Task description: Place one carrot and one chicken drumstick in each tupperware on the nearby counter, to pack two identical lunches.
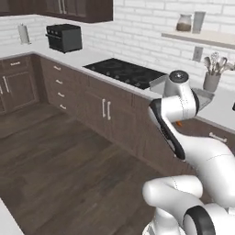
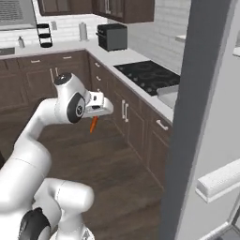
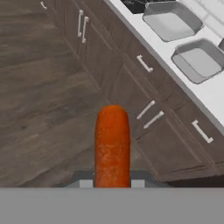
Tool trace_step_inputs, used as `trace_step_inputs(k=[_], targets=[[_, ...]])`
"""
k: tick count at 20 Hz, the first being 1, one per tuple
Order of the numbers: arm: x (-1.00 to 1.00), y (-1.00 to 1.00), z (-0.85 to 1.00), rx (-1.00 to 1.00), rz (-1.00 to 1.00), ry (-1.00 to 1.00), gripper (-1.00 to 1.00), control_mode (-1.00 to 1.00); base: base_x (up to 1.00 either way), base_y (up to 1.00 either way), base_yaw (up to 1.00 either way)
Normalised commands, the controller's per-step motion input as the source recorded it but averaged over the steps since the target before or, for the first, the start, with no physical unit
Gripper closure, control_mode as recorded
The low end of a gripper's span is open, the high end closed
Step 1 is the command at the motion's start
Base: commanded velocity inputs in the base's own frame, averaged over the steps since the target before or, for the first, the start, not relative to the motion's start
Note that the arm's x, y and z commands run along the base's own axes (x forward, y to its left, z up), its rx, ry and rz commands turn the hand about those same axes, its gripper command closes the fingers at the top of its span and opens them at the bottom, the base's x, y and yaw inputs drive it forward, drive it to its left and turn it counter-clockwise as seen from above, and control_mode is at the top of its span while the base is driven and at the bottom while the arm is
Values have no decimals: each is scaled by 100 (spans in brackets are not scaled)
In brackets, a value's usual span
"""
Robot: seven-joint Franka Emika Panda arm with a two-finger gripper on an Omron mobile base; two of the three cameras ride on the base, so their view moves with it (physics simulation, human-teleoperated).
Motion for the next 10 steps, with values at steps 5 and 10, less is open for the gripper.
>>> trace_step_inputs(k=[5,10], targets=[[0,0,0,0,0,0,100,100,100,3,-13],[0,0,0,0,0,0,100,100,94,0,-65]])
